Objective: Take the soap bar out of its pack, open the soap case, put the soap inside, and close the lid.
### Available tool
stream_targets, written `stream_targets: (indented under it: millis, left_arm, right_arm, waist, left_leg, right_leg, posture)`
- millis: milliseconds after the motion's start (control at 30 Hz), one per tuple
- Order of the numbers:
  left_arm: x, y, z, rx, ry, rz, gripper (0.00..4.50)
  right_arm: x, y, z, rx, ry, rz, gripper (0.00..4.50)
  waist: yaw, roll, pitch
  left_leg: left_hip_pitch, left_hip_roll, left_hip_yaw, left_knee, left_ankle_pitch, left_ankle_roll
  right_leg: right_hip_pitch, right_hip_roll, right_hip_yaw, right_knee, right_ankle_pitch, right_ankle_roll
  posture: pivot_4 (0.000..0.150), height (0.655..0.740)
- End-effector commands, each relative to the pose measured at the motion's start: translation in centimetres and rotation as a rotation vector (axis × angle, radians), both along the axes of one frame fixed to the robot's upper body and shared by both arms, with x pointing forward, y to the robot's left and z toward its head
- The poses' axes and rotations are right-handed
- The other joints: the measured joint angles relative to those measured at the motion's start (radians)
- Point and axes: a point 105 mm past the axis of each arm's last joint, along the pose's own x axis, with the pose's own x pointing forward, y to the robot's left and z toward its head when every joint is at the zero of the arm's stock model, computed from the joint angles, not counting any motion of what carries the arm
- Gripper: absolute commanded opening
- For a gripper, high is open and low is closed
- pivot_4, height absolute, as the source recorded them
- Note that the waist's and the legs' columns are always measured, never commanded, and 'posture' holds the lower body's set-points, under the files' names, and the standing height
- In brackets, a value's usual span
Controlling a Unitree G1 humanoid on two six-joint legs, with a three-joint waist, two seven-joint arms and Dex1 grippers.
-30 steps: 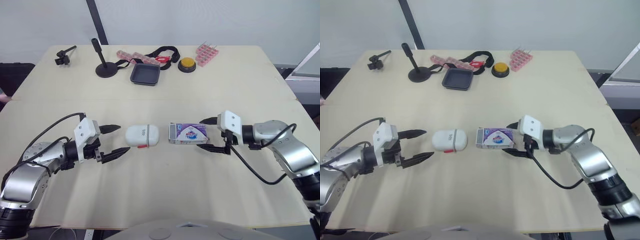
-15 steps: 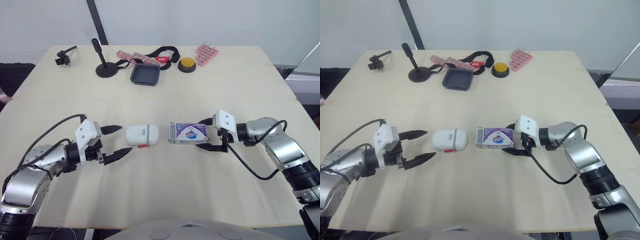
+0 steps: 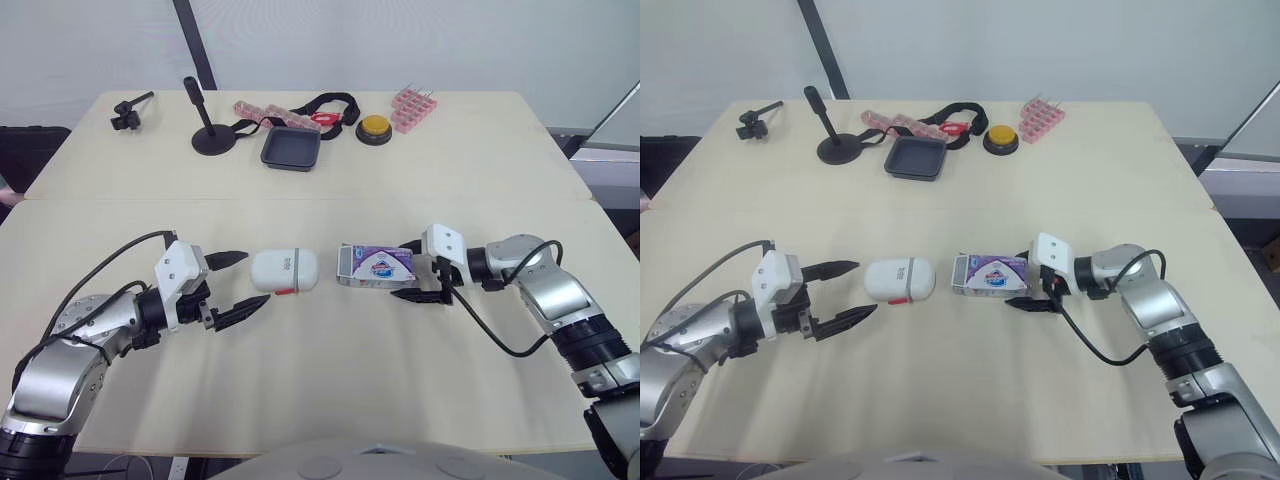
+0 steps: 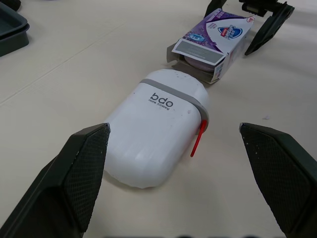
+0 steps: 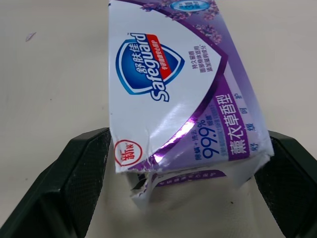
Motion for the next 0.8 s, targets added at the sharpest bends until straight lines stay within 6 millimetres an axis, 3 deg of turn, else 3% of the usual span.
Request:
stream_targets:
  millis: [33, 167, 567, 800]
  left_arm:
    - [-0.2, -0.3, 0.5, 0.009, -0.041, -0.01, 4.5]
    - [-0.1, -0.3, 0.5, 0.012, -0.046, -0.005, 4.5]
    - [0.0, -0.3, 0.3, 0.023, -0.049, -0.01, 4.5]
    - [0.0, -0.3, 0.3, 0.033, -0.049, -0.014, 4.5]
  right_arm:
    - [0.3, 0.1, 0.7, -0.003, -0.033, 0.02, 3.94]
    - [0.3, 0.1, 0.5, -0.011, -0.027, 0.025, 2.68]
    - [-0.1, -0.2, 0.6, -0.022, -0.031, 0.045, 2.68]
    - [-0.7, -1.9, 3.2, -0.058, -0.101, 0.037, 2.68]
  waist:
    - [0.0, 0.0, 0.0]
    - [-0.001, 0.0, 0.0]
    - [-0.001, 0.0, 0.0]
    - [0.004, 0.0, 0.0]
  left_leg:
    - [0.0, 0.0, 0.0, 0.0, 0.0, 0.0]
    - [0.0, 0.0, 0.0, 0.0, 0.0, 0.0]
    - [0.0, 0.0, 0.0, 0.001, 0.0, 0.0]
    - [-0.001, 0.0, 0.0, 0.001, 0.0, 0.001]
  right_leg:
    - [0.0, 0.0, 0.0, 0.0, 0.0, 0.0]
    - [0.0, 0.0, 0.0, 0.0, 0.0, 0.0]
    - [0.0, 0.0, 0.0, 0.001, 0.0, 0.0]
    - [-0.001, 0.0, 0.0, 0.0, 0.0, 0.0]
  posture:
    - [0.15, 0.74]
    - [0.15, 0.74]
    - [0.15, 0.74]
    - [0.15, 0.74]
